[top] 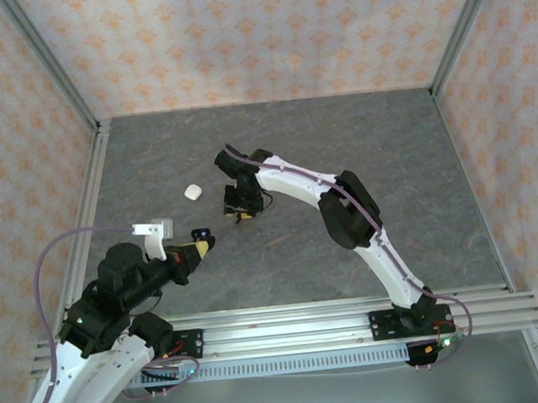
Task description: Insert wireless bluetooth earbuds into charging case
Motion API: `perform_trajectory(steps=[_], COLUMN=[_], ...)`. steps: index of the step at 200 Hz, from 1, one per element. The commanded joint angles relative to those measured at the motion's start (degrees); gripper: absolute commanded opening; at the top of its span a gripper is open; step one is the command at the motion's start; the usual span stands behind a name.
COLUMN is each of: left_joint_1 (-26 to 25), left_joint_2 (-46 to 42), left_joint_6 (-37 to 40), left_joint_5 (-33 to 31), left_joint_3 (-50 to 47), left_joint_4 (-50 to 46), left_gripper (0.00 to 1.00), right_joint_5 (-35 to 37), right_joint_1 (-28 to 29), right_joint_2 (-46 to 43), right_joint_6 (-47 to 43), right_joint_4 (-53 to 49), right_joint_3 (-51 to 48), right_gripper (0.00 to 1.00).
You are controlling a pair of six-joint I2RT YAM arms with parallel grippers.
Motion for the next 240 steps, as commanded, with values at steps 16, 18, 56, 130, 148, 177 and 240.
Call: perform_trajectory(steps=[16,18,56,130,148,177,240], left_joint_1=[0.34,0.33,0.33,0.35,0.35,0.32,0.35], left_joint_2=[-0.93,-0.97,-1.67,-2.79,-2.89,-2.92,-3.12], left_joint_6=[1.12,1.15,0.96,0.20,-0.18,-0.75,-0.77], left_joint_5=[0.62,0.60,0.49,1.72,2.32,3.23,4.30], left_joint_3=[-0.31,-0.31,-0.47,-1.11,-1.62,-2.71,-4.35], left_joint_4=[1.51,1.50,0.94,1.11,1.83,3.52,5.36], left_gripper=[0.00,0.00,0.00,0.00,0.00,0.00,0.00], right_joint_5=[2.99,2.98,2.93,4.58,4.96,5.64,5.53], right_joint_1=[0.21,0.17,0.30,0.48,0.48,0.48,0.52], right_joint_2=[2.48,2.55,3.80,4.97,5.14,5.54,5.61], right_joint_6=[-0.89,-0.93,-1.38,-4.71,-6.04,-7.63,-14.08], right_joint_4=[-4.78,-4.78,-5.04,-7.28,-8.26,-9.51,-12.58], right_joint_3=[3.65,3.69,4.36,5.80,6.18,7.03,9.87], right_gripper=[0.37,0.37,0.32,0.27,0.24,0.22,0.16])
